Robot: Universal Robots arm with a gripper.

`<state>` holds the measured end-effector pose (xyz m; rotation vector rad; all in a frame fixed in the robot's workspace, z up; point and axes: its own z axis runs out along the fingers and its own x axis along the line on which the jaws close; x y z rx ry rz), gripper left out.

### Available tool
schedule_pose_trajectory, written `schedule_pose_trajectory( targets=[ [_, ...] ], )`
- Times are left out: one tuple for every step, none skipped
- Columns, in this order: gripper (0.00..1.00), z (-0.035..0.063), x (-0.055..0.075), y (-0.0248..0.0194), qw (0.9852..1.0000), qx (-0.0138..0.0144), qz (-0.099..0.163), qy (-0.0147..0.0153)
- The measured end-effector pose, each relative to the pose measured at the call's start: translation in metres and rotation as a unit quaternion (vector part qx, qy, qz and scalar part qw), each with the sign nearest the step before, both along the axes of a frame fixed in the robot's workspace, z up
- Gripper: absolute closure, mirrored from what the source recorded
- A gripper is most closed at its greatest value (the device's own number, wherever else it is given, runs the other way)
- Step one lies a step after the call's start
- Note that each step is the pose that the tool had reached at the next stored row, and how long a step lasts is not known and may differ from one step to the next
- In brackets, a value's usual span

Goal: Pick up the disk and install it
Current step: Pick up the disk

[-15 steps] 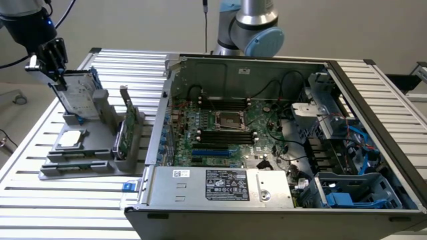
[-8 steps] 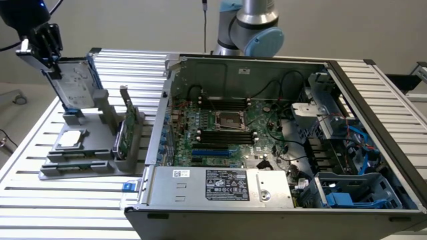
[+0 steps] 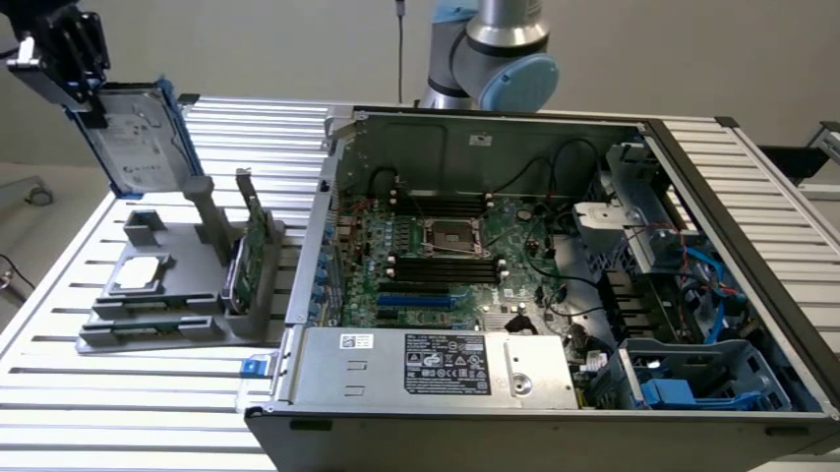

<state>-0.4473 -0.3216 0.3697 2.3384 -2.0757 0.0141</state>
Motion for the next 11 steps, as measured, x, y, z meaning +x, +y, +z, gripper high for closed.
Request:
schedule_pose_trajectory(
  targets=[
    [0.67, 0.0045, 0.0, 0.0, 1.0, 0.0, 0.0, 0.0001],
    [0.67, 0.0091, 0.0, 0.0001, 1.0, 0.0, 0.0, 0.0],
    [0.67, 0.0136, 0.0, 0.0, 1.0, 0.0, 0.0, 0.0],
    [0.67, 0.018, 0.0, 0.0, 1.0, 0.0, 0.0, 0.0001],
    [0.67, 0.0225, 0.0, 0.0001, 1.0, 0.0, 0.0, 0.0],
    [0.67, 0.0274, 0.0, 0.0001, 1.0, 0.0, 0.0, 0.0001],
    [0.67, 0.0317, 0.0, 0.0001, 1.0, 0.0, 0.0, 0.0],
    [0.67, 0.0362, 0.001, 0.0001, 1.0, 0.0, 0.0, 0.0],
    [0.67, 0.0403, 0.003, 0.0001, 1.0, -0.0001, 0.0, 0.0002],
    [0.67, 0.0435, 0.006, 0.0002, 1.0, 0.0001, 0.0, 0.0003],
    [0.67, 0.0467, 0.011, 0.0001, 1.0, 0.0, 0.0, 0.001]
  ],
)
